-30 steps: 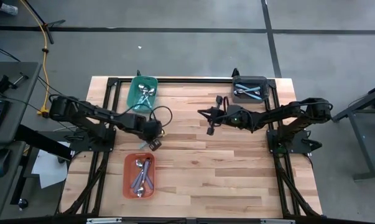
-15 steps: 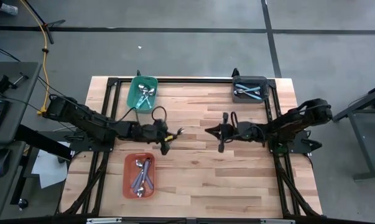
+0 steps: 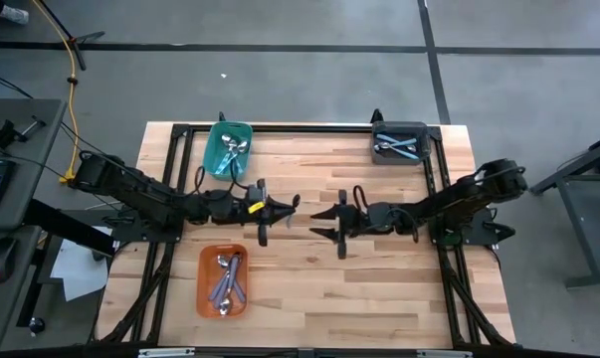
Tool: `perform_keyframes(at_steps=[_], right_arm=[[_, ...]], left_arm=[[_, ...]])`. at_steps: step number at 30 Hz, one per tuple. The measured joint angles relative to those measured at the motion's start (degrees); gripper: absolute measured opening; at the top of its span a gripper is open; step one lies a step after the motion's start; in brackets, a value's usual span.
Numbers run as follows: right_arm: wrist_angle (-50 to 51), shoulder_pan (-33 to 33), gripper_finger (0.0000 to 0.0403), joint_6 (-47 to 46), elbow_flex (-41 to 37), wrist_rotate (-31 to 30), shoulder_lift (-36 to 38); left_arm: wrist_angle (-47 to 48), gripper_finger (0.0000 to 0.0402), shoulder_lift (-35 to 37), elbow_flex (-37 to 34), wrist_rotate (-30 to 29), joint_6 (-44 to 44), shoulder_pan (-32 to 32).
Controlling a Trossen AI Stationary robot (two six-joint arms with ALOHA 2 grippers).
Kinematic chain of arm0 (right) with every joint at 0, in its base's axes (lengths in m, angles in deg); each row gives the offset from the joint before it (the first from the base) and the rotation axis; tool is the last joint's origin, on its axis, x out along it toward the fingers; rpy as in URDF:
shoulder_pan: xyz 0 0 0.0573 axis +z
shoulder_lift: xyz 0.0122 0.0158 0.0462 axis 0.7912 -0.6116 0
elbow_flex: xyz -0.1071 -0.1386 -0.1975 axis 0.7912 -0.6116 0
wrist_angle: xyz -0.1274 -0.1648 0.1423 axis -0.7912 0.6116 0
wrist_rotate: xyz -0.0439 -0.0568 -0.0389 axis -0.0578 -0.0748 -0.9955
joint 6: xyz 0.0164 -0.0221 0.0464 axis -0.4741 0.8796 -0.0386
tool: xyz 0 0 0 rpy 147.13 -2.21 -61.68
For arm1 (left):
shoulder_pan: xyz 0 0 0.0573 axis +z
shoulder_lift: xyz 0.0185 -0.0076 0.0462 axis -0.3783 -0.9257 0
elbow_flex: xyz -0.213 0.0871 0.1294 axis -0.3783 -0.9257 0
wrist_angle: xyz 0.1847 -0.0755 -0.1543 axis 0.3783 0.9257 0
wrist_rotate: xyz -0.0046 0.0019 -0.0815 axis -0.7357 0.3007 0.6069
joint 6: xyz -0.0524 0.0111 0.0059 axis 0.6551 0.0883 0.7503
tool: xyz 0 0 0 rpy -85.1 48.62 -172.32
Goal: Sort silverware by color (type)
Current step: Put the light blue spoon into the black bin
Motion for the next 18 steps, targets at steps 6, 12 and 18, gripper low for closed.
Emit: perform_keyframes(at_steps=[6, 12, 18], right_arm=[[-0.09, -1.32, 0.0192, -1.22, 5.53, 0.23, -5.34], [-0.05, -2.56, 0.0188, 0.97, 12.31, 6.36, -10.11], [0.34, -2.69, 0.0142, 3.87, 16.12, 7.89, -11.85]], left_arm=[[-3.55, 0.0003, -0.02, 0.02, 1.48, -2.63, -1.19], [-4.73, 0.0003, -0.02, 0.02, 1.58, -3.99, -1.69], [-4.72, 0.0003, -0.02, 0.02, 1.78, -4.02, -1.73]])
